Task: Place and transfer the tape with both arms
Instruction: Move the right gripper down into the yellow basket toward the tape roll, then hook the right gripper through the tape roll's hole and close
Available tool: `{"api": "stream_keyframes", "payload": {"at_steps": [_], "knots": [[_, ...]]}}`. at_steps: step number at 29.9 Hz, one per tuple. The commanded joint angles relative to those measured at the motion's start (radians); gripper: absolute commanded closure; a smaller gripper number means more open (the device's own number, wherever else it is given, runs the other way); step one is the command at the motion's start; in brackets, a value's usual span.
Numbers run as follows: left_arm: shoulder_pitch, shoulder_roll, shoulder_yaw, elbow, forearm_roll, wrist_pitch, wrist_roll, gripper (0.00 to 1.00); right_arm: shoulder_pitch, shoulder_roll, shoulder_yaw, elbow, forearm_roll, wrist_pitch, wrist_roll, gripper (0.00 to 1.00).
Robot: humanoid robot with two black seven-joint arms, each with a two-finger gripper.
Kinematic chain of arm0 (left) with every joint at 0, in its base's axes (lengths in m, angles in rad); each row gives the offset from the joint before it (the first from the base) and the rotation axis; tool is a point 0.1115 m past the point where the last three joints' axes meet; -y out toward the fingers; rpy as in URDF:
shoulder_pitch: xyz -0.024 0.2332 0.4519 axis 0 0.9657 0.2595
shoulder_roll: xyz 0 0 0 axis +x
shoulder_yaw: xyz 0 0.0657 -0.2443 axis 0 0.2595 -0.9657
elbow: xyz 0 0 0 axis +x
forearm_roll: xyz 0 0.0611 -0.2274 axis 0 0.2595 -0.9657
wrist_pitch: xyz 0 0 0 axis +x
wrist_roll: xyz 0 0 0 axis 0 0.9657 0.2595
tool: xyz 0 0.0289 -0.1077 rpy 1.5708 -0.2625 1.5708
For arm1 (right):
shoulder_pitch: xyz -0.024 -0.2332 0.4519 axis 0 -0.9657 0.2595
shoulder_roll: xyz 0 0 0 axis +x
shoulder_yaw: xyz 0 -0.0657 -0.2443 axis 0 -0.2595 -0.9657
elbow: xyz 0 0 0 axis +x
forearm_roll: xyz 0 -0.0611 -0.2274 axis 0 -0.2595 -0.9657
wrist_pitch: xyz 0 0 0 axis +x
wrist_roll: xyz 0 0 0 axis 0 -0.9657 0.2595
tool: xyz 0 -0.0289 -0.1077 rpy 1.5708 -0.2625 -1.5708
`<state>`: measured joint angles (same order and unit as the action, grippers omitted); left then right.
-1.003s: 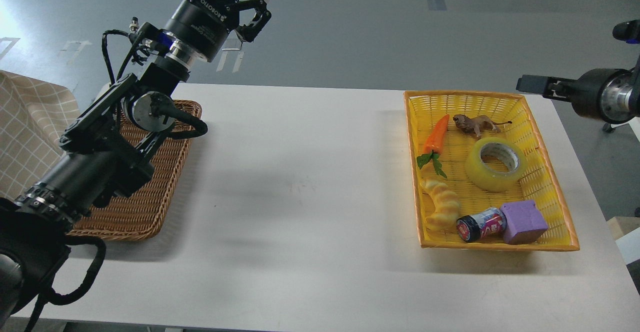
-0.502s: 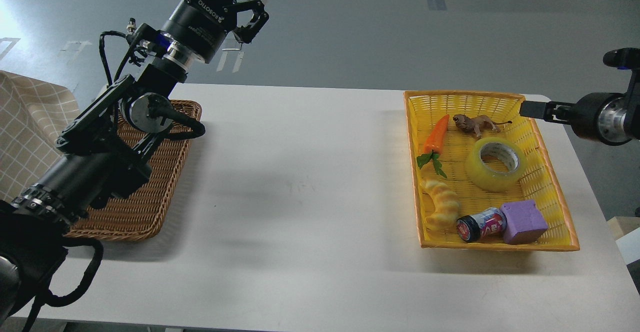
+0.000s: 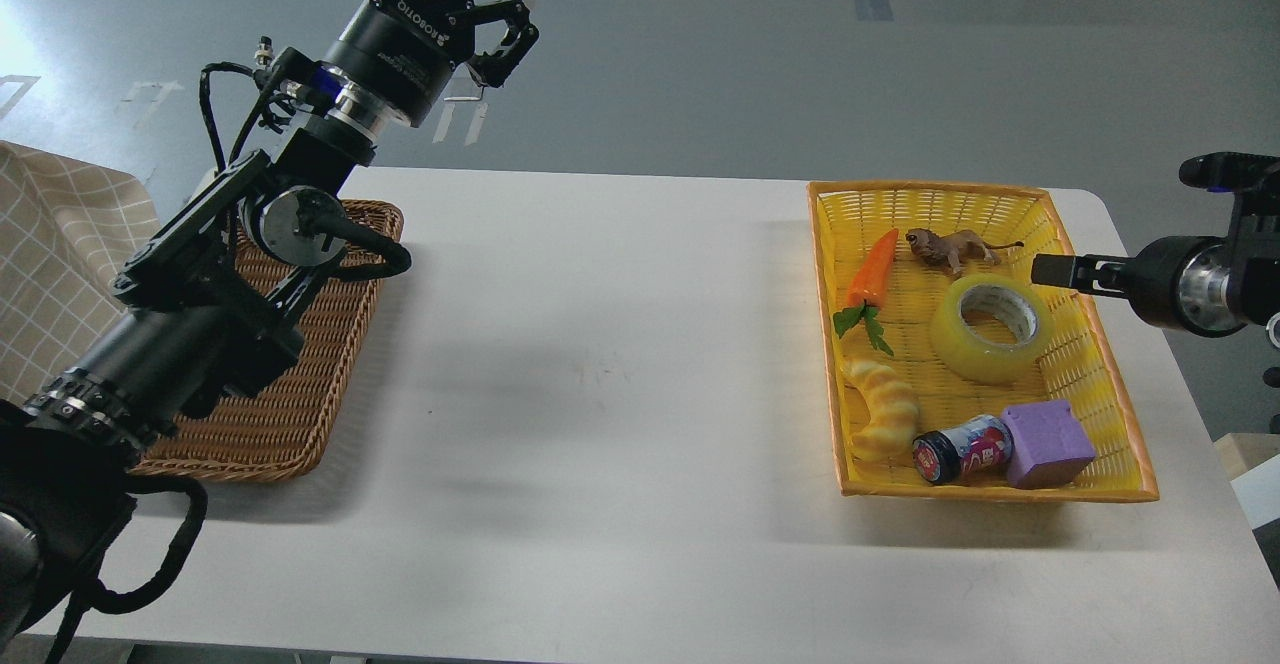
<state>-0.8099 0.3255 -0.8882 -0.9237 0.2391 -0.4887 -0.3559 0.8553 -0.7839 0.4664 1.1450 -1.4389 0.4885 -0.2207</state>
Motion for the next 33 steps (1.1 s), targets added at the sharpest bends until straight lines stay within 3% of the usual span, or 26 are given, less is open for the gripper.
{"api": "stream_keyframes", "payload": {"at_steps": [1, 6, 10, 14, 33], "knots": [[0.0, 0.001, 0.0, 0.0, 0.0, 0.0, 0.0, 0.02, -0.024, 0.0, 0.0, -0.008, -0.001, 0.0, 0.0, 0.13], [-0.002, 0.003, 0.0, 0.0, 0.0, 0.0, 0.0, 0.02, -0.03, 0.018, -0.002, -0.014, -0.005, 0.0, 0.001, 0.24], [0.0, 0.004, 0.0, 0.0, 0.0, 0.0, 0.0, 0.02, -0.032, 0.025, 0.0, -0.025, -0.005, 0.0, 0.001, 0.24], [-0.002, 0.003, 0.0, 0.0, 0.0, 0.0, 0.0, 0.02, -0.032, 0.046, -0.002, -0.045, -0.005, 0.0, 0.001, 0.32], [0.003, 0.006, 0.0, 0.0, -0.001, 0.0, 0.0, 0.02, -0.036, 0.133, -0.002, -0.152, -0.006, 0.0, 0.001, 0.32]]}}
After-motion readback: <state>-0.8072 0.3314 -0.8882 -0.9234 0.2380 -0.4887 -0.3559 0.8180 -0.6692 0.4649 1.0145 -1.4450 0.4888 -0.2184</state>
